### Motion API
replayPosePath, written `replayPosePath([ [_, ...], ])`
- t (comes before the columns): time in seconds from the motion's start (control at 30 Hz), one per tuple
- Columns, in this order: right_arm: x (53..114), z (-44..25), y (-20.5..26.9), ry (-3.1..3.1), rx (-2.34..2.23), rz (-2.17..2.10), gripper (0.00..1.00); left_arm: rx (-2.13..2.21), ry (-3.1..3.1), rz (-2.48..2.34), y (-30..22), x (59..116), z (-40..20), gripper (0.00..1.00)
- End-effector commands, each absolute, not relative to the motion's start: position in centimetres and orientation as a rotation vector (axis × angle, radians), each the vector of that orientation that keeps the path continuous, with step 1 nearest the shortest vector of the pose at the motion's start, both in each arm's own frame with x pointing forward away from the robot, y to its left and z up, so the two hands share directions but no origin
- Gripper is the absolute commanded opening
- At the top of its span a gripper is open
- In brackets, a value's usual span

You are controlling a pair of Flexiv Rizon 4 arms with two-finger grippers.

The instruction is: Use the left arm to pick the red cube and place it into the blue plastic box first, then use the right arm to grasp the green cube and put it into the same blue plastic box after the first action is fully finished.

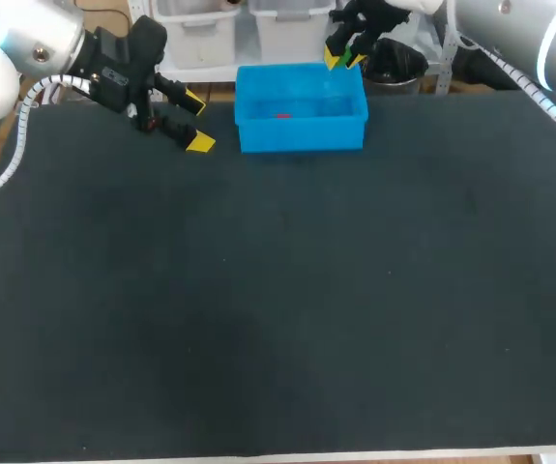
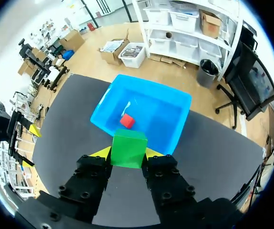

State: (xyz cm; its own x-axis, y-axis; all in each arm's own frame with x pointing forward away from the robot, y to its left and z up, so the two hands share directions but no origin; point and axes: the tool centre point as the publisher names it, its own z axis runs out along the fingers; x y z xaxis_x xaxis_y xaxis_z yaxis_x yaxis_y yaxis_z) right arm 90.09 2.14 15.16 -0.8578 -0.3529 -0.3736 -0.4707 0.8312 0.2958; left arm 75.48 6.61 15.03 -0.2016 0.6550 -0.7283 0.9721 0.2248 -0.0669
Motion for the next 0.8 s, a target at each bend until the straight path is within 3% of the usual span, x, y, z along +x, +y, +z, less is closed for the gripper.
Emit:
replayPosePath([
  [0.03,93.2,14.9,2.5,2.743,-0.674,0.613,0.00,1.494,1.929,-0.724,6.7,75.5,14.9,1.00],
  [0.8,99.4,9.4,3.0,2.742,-0.776,0.755,0.00,1.494,1.929,-0.724,6.7,75.5,14.9,1.00],
])
